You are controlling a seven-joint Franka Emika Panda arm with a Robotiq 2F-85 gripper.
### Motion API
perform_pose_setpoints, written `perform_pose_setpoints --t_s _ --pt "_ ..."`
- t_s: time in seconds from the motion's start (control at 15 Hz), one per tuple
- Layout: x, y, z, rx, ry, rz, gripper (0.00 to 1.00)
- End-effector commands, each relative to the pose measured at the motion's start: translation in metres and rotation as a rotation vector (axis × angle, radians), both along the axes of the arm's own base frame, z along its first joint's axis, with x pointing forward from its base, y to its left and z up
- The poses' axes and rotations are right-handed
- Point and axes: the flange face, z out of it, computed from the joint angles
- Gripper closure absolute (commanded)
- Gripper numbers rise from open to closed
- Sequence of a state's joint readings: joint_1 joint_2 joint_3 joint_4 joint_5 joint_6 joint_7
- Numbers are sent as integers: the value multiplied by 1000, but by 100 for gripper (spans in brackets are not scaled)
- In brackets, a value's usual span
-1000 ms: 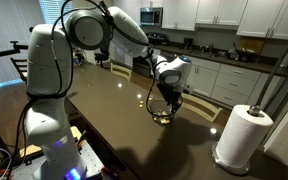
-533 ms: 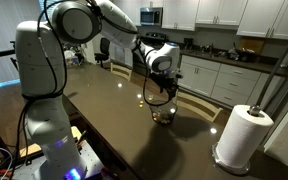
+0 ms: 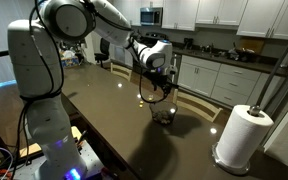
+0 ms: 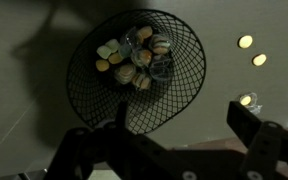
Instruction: Move the black basket to the right of the table
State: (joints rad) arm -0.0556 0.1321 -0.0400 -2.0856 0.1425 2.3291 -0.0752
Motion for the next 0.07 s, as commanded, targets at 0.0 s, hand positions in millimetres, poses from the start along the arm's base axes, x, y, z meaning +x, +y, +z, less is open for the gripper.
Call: perform_pose_setpoints --t_s 0.0 --pt "0 0 0 0 1 1 0"
